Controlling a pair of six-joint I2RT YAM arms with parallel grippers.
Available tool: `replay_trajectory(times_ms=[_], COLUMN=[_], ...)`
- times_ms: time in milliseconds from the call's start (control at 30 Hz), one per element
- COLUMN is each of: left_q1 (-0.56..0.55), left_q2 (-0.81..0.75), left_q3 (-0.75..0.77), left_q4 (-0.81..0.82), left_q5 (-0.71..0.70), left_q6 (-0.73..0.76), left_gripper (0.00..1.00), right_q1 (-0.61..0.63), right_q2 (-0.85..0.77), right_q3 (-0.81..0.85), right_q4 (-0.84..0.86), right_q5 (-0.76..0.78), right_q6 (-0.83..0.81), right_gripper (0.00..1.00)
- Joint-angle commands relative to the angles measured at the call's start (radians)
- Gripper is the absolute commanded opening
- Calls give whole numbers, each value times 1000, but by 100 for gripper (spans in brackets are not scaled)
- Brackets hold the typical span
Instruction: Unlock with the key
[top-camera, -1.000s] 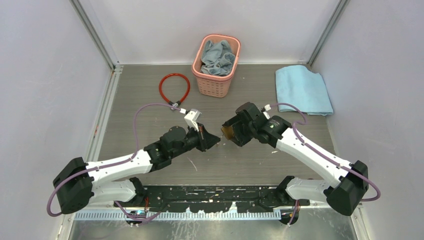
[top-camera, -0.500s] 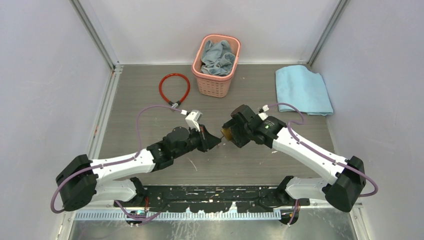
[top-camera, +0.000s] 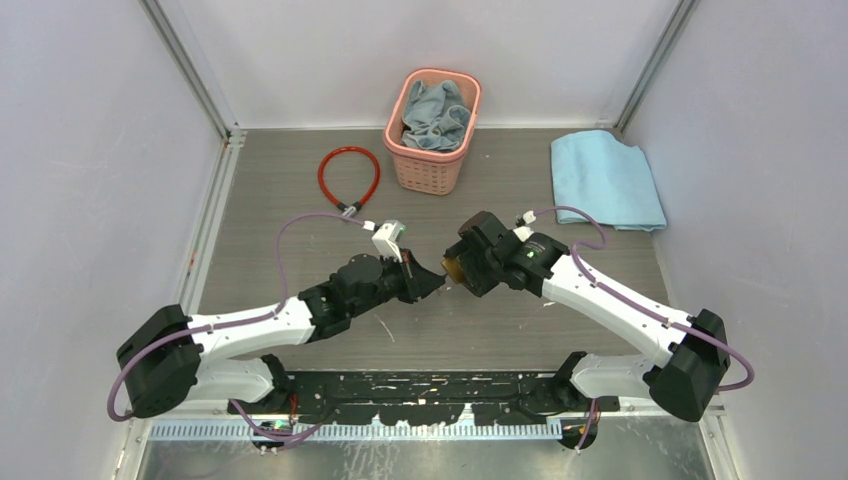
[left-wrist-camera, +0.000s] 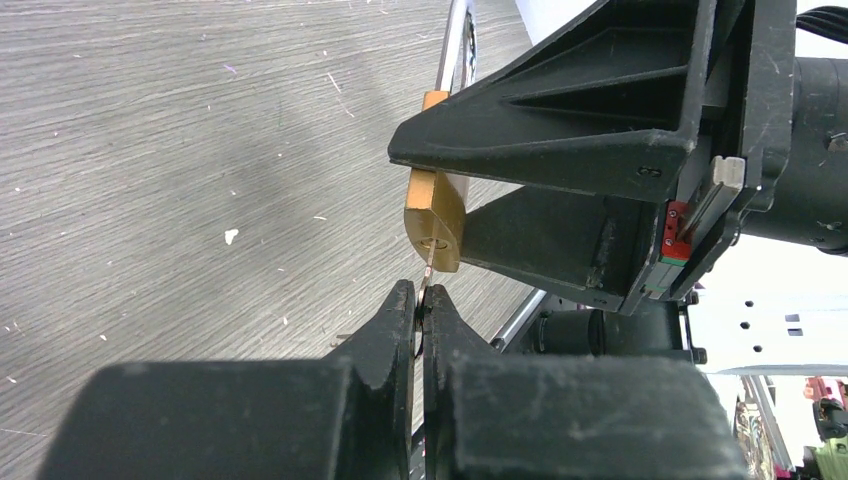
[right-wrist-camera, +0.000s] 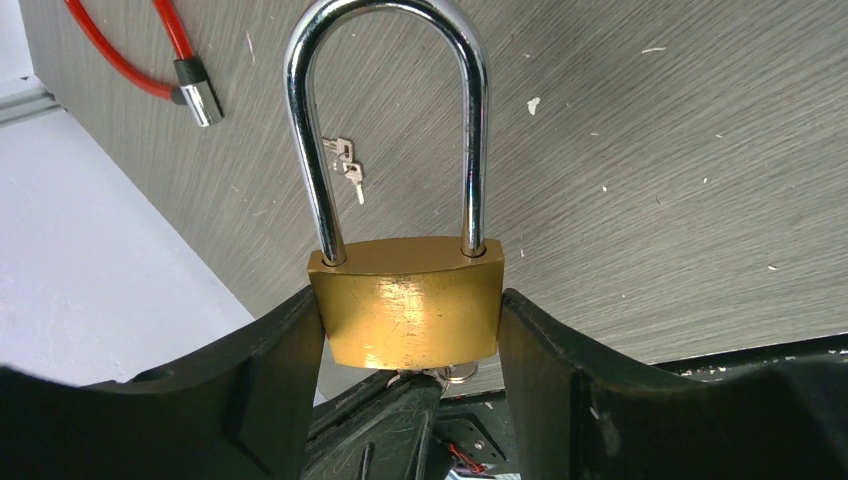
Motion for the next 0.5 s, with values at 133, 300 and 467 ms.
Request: replay_trajectory(times_ms=[133, 300, 467], left_q1=[-3, -4, -3], left_q2=[5, 14, 20], left_q3=[35, 33, 36], left_q4=[102, 120, 134], left_q5=[-34, -34, -33], left_q6=[-6, -6, -3], left_gripper=[0, 0, 0], right_q1=[13, 14, 19], right_q2=[-13, -13, -16], right_q3=[66, 71, 75], right_q4=[40, 47, 47], right_q5=[17, 1, -3], right_q6=[27, 26, 22], right_gripper=[1, 1, 1])
